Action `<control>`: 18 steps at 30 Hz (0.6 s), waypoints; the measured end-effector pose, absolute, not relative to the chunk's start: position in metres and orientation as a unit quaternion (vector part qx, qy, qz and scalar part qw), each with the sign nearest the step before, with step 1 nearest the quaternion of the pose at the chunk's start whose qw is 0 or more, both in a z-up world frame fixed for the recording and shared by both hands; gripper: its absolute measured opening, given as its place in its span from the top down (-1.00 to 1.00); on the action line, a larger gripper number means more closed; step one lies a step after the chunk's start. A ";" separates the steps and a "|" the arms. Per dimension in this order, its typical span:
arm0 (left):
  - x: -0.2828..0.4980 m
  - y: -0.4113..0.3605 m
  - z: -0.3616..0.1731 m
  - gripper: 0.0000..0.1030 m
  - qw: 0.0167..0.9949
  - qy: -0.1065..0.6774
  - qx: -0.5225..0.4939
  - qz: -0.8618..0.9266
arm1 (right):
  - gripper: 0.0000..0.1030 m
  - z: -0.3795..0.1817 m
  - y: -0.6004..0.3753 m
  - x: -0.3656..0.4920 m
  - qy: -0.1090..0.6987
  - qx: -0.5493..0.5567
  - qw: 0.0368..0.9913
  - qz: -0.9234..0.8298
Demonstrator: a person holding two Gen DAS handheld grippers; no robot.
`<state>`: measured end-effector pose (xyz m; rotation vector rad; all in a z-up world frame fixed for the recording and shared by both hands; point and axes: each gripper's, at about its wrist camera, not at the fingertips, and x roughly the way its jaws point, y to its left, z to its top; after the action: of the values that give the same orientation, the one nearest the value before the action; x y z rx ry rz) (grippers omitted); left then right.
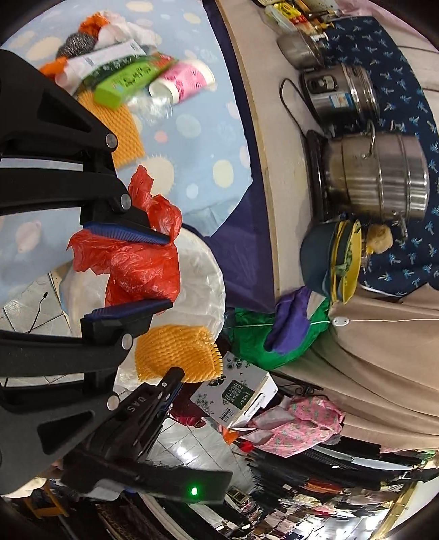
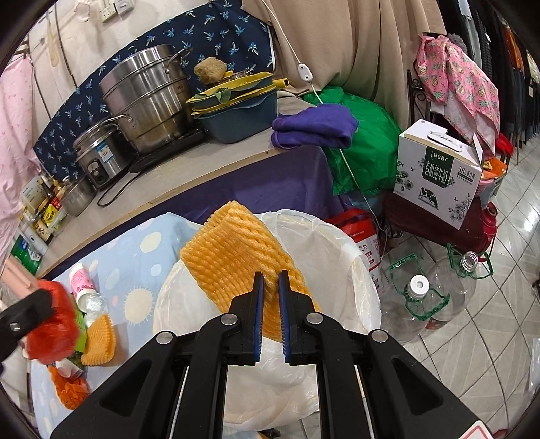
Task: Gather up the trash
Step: 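Carry both items over the bin and open both tools to drop them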
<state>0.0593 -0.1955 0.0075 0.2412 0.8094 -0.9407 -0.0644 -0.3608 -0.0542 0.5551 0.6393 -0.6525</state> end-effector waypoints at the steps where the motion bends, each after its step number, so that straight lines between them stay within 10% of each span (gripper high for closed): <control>1: 0.061 -0.201 0.003 0.39 0.803 0.384 0.115 -0.441 | 0.81 -0.054 -0.361 -0.064 0.304 0.265 0.860 -0.311; 11: 0.067 -0.237 -0.025 0.32 0.790 0.408 0.110 -0.445 | 0.53 -0.057 -0.374 -0.062 0.295 0.274 0.858 -0.320; 18: 0.067 -0.237 -0.024 -0.22 0.804 0.402 0.103 -0.427 | 0.18 -0.046 -0.373 -0.067 0.275 0.279 0.861 -0.325</control>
<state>0.0673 -0.2370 -0.0240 0.2217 0.8612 -0.9140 -0.0671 -0.3735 -0.0464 0.5846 0.5778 -0.6814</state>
